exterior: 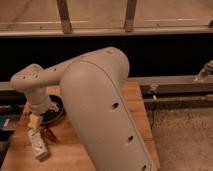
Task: Place the pepper on the white sponge
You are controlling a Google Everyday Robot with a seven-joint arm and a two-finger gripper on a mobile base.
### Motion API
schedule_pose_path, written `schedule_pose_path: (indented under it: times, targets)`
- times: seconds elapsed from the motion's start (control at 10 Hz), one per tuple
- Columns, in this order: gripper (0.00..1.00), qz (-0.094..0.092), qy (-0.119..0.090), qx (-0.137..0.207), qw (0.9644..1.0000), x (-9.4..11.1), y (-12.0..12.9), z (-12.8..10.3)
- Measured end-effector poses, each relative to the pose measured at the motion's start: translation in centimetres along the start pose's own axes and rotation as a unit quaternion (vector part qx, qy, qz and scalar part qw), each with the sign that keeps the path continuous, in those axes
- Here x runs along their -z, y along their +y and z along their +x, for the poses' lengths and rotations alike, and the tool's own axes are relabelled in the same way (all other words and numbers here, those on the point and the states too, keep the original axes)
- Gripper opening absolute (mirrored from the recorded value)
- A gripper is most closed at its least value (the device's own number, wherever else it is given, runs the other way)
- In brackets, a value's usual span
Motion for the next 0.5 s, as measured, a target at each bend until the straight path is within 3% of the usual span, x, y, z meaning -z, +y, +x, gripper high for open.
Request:
schedule_pose_path:
  times: [0.5]
  targets:
    - [0.80, 0.001, -0.001, -0.001, 1.0000, 0.01, 0.13, -0.06]
